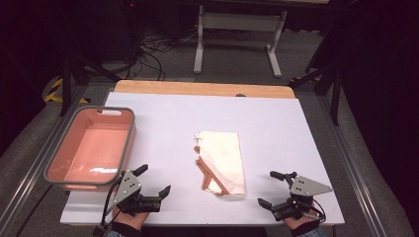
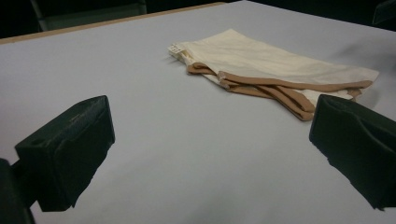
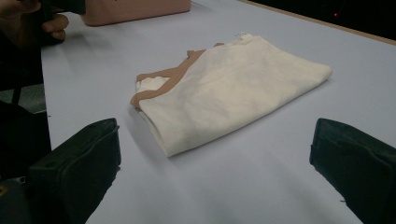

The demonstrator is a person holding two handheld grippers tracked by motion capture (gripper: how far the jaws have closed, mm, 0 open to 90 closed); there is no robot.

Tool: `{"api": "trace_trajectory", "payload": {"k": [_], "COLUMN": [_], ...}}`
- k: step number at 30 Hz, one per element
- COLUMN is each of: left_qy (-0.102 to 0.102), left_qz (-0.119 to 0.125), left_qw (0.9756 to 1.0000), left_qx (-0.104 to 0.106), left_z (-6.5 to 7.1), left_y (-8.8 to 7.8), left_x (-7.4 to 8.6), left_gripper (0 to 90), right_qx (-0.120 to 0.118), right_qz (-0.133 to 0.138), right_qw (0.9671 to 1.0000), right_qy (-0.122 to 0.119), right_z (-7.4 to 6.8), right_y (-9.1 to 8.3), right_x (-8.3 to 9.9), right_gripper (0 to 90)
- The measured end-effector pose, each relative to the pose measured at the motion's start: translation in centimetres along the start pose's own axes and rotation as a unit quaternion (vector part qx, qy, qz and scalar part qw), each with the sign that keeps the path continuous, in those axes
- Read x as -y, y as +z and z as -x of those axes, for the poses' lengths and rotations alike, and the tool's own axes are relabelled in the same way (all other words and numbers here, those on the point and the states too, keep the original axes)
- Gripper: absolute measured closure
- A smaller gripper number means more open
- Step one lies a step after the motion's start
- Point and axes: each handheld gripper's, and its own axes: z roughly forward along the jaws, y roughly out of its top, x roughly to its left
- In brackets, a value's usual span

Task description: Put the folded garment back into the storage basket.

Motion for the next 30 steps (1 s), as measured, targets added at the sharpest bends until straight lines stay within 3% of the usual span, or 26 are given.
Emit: {"api": "trace_trajectory", "payload": {"k": [3, 6, 14, 24, 30], "left_qy": [-0.005, -0.006, 0.007, 0.006, -0.006], "left_qz": [0.017, 0.019, 0.009, 0.003, -0.005], "left_qw": [0.9998, 0.9998, 0.9999, 1.0, 0.9998], "left_qx": [0.005, 0.003, -0.003, 0.001, 0.015], "left_z": [0.1, 0.1, 0.3, 0.3, 0.5], "left_y": [-0.2, -0.2, -0.1, -0.1, 0.3], "left_x": [0.0, -0.1, -0.2, -0.5, -1.2], "left_gripper": [0.5, 0.6, 0.7, 0.6, 0.6], "right_qx": [0.0, 0.0, 0.001, 0.002, 0.0], "right_qz": [0.002, 0.002, 0.003, 0.0, -0.001], "right_qw": [1.0, 1.0, 1.0, 1.0, 1.0], "right_qy": [0.0, 0.0, -0.002, 0.0, 0.002], "right_z": [0.0, 0.0, -0.1, -0.1, 0.0], "right_y": [-0.1, -0.1, -0.1, -0.1, 0.0], "right_x": [0.0, 0.0, 0.0, 0.0, 0.0], "right_gripper": [2.3, 2.1, 1.6, 0.8, 1.0]}}
